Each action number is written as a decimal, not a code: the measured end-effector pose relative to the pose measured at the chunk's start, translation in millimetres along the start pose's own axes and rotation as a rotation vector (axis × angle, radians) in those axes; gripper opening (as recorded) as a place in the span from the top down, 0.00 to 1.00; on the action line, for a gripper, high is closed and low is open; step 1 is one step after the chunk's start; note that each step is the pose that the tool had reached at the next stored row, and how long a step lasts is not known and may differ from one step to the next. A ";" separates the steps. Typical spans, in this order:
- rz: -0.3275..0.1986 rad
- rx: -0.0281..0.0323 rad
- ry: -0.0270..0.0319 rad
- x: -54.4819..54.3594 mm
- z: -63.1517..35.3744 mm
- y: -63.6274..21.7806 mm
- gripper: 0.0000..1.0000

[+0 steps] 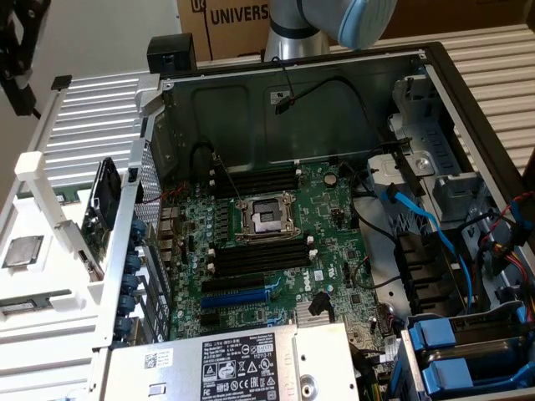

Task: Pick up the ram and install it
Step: 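Reach for the ram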

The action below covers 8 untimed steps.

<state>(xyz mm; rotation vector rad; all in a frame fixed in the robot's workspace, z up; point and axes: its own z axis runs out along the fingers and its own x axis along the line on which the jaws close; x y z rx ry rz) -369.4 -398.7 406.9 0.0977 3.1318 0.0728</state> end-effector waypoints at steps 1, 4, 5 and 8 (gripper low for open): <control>-0.004 0.0000 0.0001 2.8 0.2 -0.2 0.90; -0.031 -0.0003 0.0014 6.1 0.8 -0.4 0.90; -0.050 -0.0003 0.0023 6.1 0.9 -0.4 0.90; -0.104 -0.0006 0.0049 6.3 0.9 -0.4 0.90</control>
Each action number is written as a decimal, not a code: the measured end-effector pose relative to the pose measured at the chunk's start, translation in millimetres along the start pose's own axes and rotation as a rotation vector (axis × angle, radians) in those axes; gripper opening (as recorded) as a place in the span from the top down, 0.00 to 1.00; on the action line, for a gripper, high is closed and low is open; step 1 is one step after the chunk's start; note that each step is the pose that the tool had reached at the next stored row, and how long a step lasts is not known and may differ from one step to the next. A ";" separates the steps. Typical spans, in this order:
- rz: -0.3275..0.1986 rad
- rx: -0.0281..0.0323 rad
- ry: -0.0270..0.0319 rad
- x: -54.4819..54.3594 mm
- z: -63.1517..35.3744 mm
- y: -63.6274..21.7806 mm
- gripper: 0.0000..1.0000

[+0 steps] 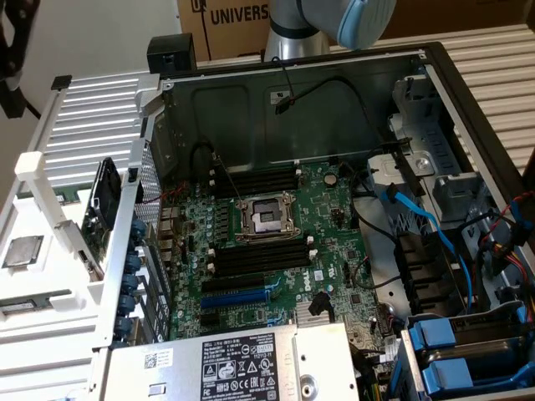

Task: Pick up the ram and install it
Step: 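Reach for the ram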

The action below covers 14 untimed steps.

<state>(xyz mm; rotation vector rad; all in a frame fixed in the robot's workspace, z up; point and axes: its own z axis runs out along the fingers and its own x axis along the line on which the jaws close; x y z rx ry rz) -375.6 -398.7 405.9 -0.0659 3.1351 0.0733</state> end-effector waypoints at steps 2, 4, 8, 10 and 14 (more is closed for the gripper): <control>-0.037 -0.0003 0.0017 0.1 0.0 0.0 0.90; -0.072 -0.0004 0.0034 0.4 0.0 0.0 0.90; -0.136 -0.0009 0.0063 1.6 0.0 0.1 0.90; -0.175 -0.0011 0.0082 2.0 0.0 0.0 0.90; -0.265 -0.0017 0.0122 2.2 0.1 0.1 0.90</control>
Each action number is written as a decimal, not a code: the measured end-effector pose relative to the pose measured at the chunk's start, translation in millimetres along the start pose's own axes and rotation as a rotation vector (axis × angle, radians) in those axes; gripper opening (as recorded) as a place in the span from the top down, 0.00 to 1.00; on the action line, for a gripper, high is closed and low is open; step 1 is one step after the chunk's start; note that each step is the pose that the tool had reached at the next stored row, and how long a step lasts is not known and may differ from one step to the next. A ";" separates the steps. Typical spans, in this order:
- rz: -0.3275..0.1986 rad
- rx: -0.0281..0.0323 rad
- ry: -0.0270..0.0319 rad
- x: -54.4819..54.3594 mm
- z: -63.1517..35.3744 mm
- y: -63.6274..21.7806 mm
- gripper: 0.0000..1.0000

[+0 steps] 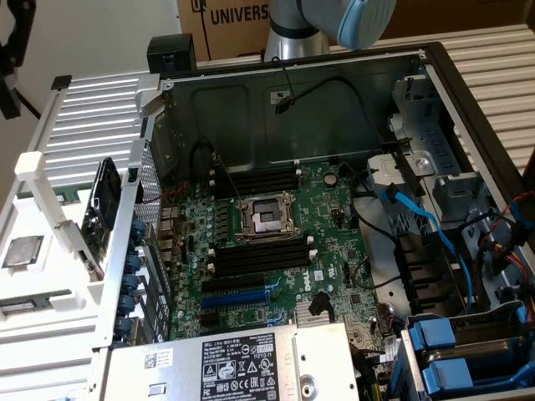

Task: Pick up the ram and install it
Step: 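Reach for the ram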

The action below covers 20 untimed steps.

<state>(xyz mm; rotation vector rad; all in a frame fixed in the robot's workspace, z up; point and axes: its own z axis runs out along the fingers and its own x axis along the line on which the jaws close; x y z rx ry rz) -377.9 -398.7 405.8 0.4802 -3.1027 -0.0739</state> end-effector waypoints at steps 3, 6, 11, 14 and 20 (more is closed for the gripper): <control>-0.073 0.0001 0.0039 0.4 -0.2 0.1 0.90; -0.127 -0.0002 0.0062 0.7 -0.1 0.2 0.90; -0.219 -0.0007 0.0104 1.0 0.0 0.3 0.90; -0.273 -0.0010 0.0130 1.0 0.0 0.3 0.90; -0.383 -0.0016 0.0181 1.0 0.0 0.3 0.90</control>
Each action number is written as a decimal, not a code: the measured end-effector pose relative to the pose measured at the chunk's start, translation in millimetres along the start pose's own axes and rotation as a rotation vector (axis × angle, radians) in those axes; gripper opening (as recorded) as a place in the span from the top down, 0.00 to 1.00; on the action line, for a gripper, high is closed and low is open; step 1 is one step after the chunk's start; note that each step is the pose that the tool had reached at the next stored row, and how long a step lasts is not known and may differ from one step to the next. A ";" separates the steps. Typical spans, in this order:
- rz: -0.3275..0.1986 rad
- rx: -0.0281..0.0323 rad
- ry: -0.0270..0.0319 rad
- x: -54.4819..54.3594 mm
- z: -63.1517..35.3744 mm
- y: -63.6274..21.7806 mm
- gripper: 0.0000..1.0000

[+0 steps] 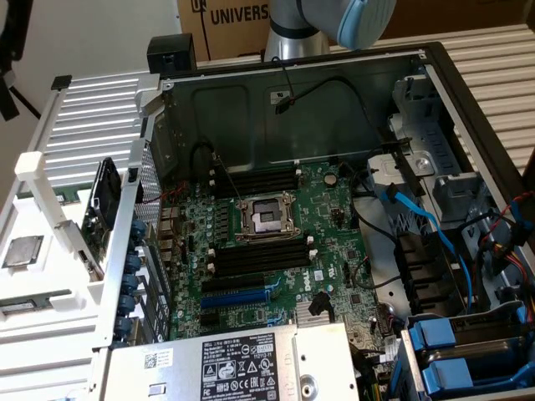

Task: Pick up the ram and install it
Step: 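Reach for the ram, then pick up the ram and move it above insertion slot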

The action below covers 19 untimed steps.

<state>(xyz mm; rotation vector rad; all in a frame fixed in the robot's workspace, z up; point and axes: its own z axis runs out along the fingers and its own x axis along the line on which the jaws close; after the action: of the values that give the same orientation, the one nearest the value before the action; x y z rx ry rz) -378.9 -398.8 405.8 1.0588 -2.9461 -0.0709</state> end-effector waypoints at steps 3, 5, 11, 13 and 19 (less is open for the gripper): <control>-0.048 -0.0002 0.0025 0.6 0.0 0.5 0.90; -0.050 -0.0001 0.0026 0.6 0.0 0.5 0.90; -0.050 0.0000 0.0025 0.7 0.0 0.5 0.90; -0.050 -0.0001 0.0025 0.7 0.0 0.6 0.90; -0.050 0.0000 0.0027 1.0 0.0 0.8 0.90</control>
<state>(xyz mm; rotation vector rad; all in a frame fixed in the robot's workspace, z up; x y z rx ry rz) -380.2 -398.8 405.9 1.1315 -2.9176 -0.0698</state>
